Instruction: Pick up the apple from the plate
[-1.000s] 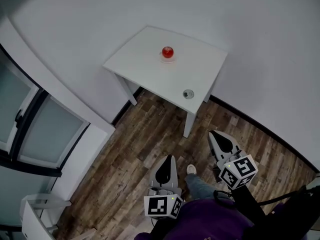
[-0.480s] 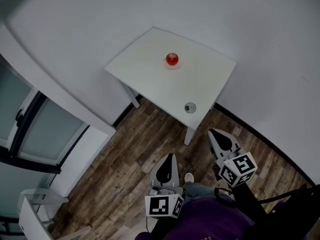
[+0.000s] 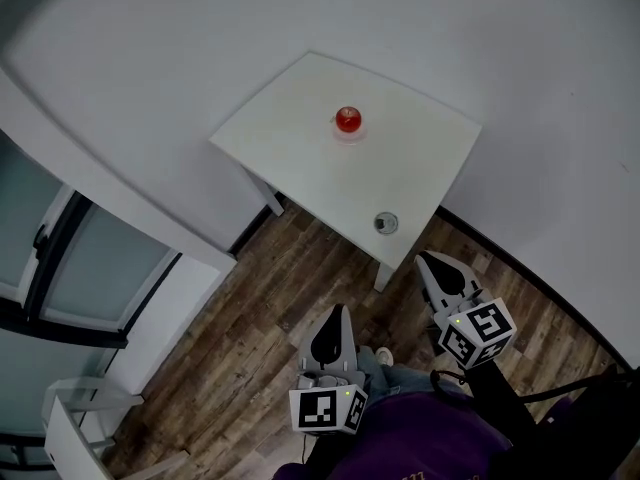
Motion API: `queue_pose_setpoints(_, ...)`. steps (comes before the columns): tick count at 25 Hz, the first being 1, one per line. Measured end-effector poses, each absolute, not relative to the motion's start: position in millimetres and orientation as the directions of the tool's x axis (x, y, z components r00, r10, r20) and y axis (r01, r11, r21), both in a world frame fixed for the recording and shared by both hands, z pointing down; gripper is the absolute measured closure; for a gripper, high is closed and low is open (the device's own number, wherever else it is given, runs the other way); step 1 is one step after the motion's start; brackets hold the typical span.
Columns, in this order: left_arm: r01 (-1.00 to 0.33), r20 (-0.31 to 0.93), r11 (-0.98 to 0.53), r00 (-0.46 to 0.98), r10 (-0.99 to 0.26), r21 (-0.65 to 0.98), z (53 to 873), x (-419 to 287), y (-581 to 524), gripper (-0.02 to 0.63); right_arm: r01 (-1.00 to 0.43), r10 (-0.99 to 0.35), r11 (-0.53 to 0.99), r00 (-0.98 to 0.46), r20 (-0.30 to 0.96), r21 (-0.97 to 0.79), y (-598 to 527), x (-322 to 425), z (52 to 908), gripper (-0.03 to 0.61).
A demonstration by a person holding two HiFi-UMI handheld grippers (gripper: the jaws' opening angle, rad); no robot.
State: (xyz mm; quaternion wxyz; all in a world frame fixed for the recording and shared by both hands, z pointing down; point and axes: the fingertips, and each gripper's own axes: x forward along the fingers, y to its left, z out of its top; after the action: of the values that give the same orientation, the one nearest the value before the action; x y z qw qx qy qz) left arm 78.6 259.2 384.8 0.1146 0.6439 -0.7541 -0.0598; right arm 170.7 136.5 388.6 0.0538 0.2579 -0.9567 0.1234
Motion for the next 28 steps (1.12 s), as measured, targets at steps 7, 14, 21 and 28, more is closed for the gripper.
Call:
queue_pose_setpoints(7,-0.957,0.091,0.171,-0.154,-0.984,0.236,386.6,40.4,230.3,0.607,-0.513,-0.488,0.833,-0.858,0.163,-0.206,105.7,136.7,390.8,0.568)
queue_pose_setpoints(14,-0.965,0.087,0.135,-0.118,-0.989,0.223,381.9,-21.4,171.6,0.607,-0.538,-0.509,0.817,-0.842,0.18,-0.204,53.1,81.2,395.2,0.568)
queue_pose_setpoints(21,-0.969,0.086,0.095,-0.077,-0.993,0.227,379.2,-80.1,119.9,0.607,-0.574,-0.545,0.796,-0.817,0.188,-0.192,4.1,27.8,393.0,0.568)
queue_pose_setpoints(28,-0.97,0.089,0.041,-0.02,-0.996,0.239,383.4,-112.8,86.5,0.607,-0.616,-0.585,0.765,-0.787,0.198,-0.189,-23.5,-1.0,396.9,0.568)
